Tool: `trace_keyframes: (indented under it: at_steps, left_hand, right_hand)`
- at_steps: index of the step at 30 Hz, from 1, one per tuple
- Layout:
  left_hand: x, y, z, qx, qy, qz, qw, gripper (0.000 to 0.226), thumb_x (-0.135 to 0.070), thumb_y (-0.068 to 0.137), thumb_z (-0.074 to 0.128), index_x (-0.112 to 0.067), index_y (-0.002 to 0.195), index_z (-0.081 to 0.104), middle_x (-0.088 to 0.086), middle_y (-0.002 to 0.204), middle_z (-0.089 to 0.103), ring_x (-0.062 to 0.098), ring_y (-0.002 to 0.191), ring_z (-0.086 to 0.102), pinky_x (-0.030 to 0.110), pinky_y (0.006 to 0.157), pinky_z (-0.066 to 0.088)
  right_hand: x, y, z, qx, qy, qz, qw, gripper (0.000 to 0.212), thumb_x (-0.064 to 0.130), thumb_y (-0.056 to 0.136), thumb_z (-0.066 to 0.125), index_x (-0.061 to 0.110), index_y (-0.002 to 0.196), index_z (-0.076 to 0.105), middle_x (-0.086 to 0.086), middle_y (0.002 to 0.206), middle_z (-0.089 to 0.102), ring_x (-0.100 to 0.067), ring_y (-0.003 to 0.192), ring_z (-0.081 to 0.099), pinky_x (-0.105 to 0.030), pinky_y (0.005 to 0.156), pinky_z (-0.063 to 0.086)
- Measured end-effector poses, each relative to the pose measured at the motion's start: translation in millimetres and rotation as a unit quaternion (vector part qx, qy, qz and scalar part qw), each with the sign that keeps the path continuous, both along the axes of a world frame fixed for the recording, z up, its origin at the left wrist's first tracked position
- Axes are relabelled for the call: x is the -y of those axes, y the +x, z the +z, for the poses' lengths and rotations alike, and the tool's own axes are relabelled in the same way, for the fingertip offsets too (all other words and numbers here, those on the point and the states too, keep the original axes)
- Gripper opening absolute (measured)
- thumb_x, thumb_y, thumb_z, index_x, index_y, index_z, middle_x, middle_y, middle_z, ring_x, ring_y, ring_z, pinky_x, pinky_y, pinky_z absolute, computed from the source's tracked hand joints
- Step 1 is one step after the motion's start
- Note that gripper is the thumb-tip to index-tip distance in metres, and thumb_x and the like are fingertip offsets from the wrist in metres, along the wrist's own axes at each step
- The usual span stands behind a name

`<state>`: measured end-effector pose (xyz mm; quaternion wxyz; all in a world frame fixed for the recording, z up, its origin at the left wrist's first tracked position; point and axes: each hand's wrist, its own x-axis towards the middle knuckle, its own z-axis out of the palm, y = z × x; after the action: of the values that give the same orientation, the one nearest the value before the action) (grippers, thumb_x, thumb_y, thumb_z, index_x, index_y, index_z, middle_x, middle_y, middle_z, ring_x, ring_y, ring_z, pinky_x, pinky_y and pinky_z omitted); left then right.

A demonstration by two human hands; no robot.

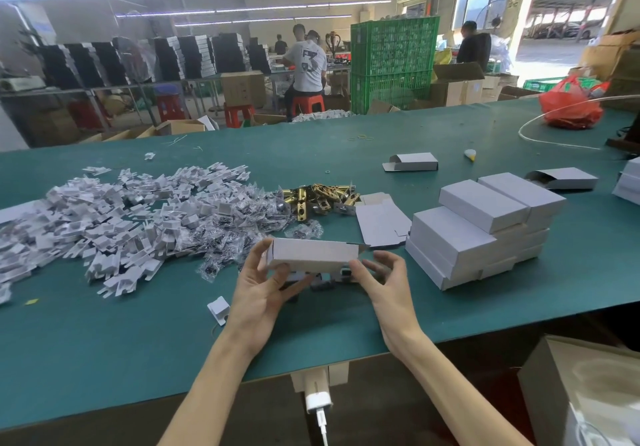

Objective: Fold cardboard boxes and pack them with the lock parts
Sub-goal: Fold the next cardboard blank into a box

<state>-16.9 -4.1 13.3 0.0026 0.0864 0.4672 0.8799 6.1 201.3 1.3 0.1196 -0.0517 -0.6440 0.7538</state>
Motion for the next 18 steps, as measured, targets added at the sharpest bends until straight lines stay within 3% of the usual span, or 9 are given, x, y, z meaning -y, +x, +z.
trace_keyframes:
  at_steps: [4,8,11,14,16,18]
  left_hand:
    - [-2.4,3.5,1.7,-0.011,-0.016,-0.045,0.999,0.035,0.002,0.088,0.063,-0.023,0.11,0.071,0.013,0.14,0.064,0.036,0.127,0.064,0.055,0.088,0.061]
    - [-4.5,8.3,6.2,-0.008,-0.06,-0.044,0.997,0.032,0.006,0.078,0.075,-0.017,0.099,0.071,0.012,0.139,0.066,0.034,0.129,0.063,0.042,0.085,0.063]
    - [-4.8,10.0,8.8,-0.011,-0.1,-0.02,0.995,0.04,0.016,0.084,0.06,-0.021,0.083,0.074,0.009,0.136,0.068,0.033,0.127,0.063,0.035,0.074,0.062]
    - [-4.1,8.1,7.7,0.006,-0.084,-0.01,0.996,0.05,0.011,0.092,0.041,-0.019,0.075,0.077,0.007,0.133,0.07,0.031,0.123,0.066,0.037,0.078,0.058]
    - [-3.6,5.8,6.9,0.023,-0.069,0.001,0.997,0.045,0.002,0.095,0.041,-0.016,0.076,0.077,0.009,0.133,0.071,0.032,0.123,0.064,0.042,0.085,0.053]
    - [-3.9,3.9,4.9,0.029,-0.068,0.015,0.997,0.037,-0.002,0.099,0.046,-0.015,0.083,0.076,0.008,0.133,0.07,0.03,0.125,0.064,0.041,0.088,0.052]
  right_hand:
    - [0.4,2.0,4.7,-0.006,0.001,0.028,1.0,0.043,0.049,0.086,0.068,0.014,0.112,0.067,-0.008,0.102,0.073,-0.014,0.085,0.068,-0.041,0.093,0.055]
    - [1.1,3.2,9.5,0.002,-0.068,0.026,0.997,0.051,0.056,0.086,0.062,0.008,0.103,0.069,-0.001,0.076,0.074,-0.017,0.068,0.065,-0.028,0.064,0.055]
    - [2.0,2.2,7.2,0.03,-0.046,0.011,0.998,0.048,0.058,0.088,0.062,0.011,0.093,0.069,0.009,0.065,0.067,-0.013,0.057,0.06,-0.037,0.076,0.048]
    - [2.3,1.7,4.9,0.036,-0.028,0.021,0.999,0.029,0.044,0.089,0.071,0.016,0.097,0.073,0.008,0.077,0.07,-0.012,0.067,0.063,-0.04,0.084,0.047]
    - [2.3,2.3,5.5,0.036,-0.022,0.035,0.999,0.037,0.046,0.083,0.074,0.016,0.106,0.073,0.004,0.096,0.074,-0.016,0.087,0.068,-0.03,0.082,0.05]
    - [2.6,2.0,6.0,0.04,-0.019,0.047,0.998,0.051,0.052,0.075,0.075,0.016,0.111,0.072,0.0,0.106,0.074,-0.022,0.104,0.067,-0.03,0.085,0.05]
